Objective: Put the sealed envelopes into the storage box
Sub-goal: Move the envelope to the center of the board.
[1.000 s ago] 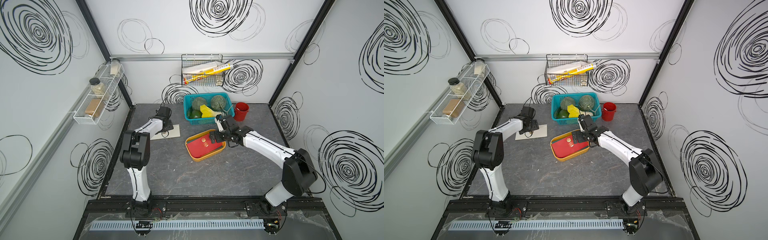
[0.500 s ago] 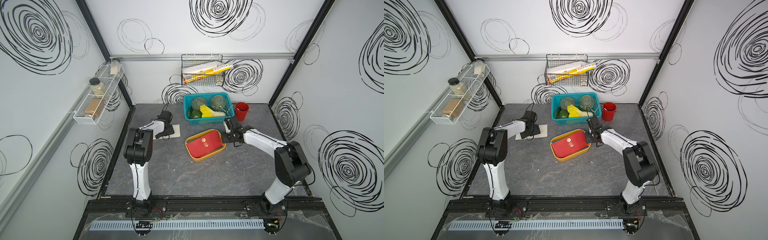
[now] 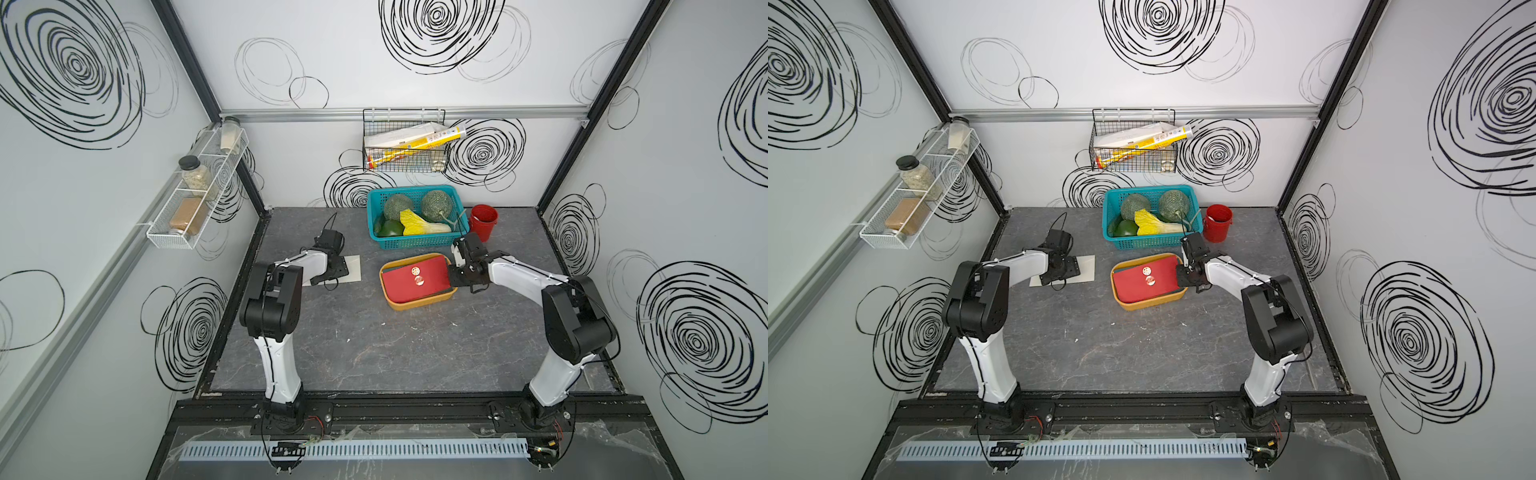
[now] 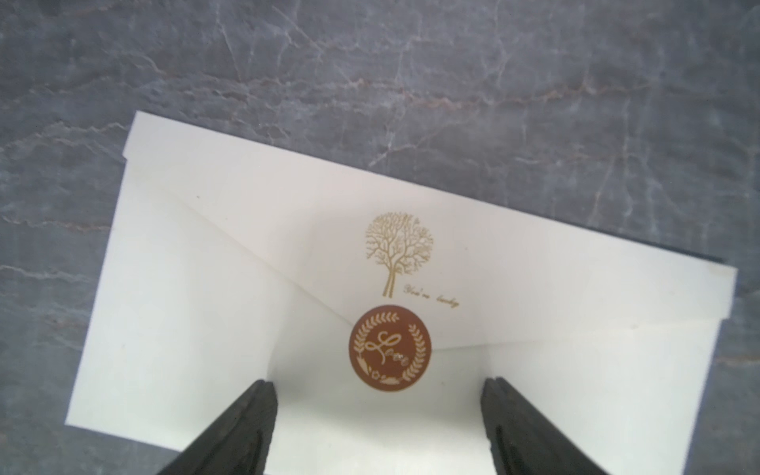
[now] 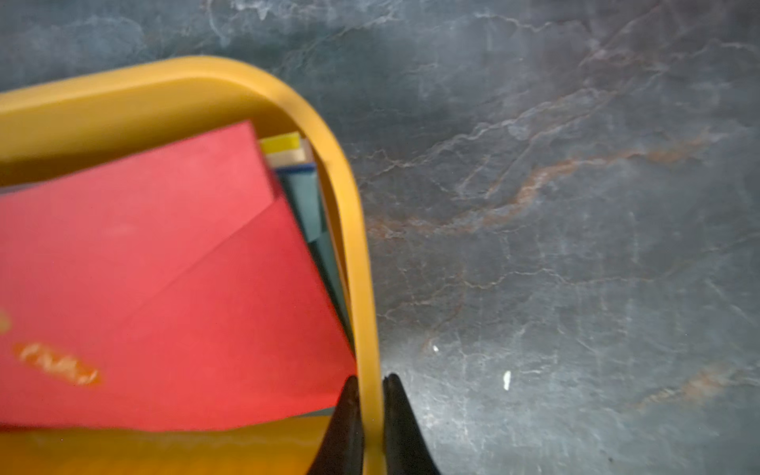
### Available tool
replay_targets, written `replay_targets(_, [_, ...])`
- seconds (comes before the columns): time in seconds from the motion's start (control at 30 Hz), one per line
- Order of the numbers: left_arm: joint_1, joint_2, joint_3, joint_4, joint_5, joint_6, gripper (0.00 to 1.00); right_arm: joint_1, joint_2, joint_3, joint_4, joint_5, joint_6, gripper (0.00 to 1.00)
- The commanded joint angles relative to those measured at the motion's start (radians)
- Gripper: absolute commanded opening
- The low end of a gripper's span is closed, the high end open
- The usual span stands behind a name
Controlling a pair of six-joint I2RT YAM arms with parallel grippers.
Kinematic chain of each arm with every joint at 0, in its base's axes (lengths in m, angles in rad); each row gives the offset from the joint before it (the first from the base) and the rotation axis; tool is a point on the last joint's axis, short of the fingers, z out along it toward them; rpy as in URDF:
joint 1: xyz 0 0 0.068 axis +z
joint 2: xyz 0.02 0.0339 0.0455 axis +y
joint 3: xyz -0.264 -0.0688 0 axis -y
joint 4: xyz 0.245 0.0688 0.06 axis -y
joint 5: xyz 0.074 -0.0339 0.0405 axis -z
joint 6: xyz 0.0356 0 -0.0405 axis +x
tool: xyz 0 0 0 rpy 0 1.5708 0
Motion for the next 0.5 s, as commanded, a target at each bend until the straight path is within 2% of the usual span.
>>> replay_targets(0.0, [-0.027, -0.012, -0.069, -0.082, 0.042, -0.008, 0.84, -0.027, -0.026, 0.000, -0.006, 0.008, 0.006, 0.11])
replay_targets(0.17, [-0.112, -0.108, -0.172, -0.068, 0.072, -0.075, 0.84, -0.069, -0.013, 0.019, 0.007, -0.002, 0.013, 0.11])
replay_targets(0.47, [-0.270, -0.277, -0.382, -0.040, 0.067, -0.254, 0.84, -0.084, 0.049, 0.062, -0.001, 0.001, 0.043, 0.13])
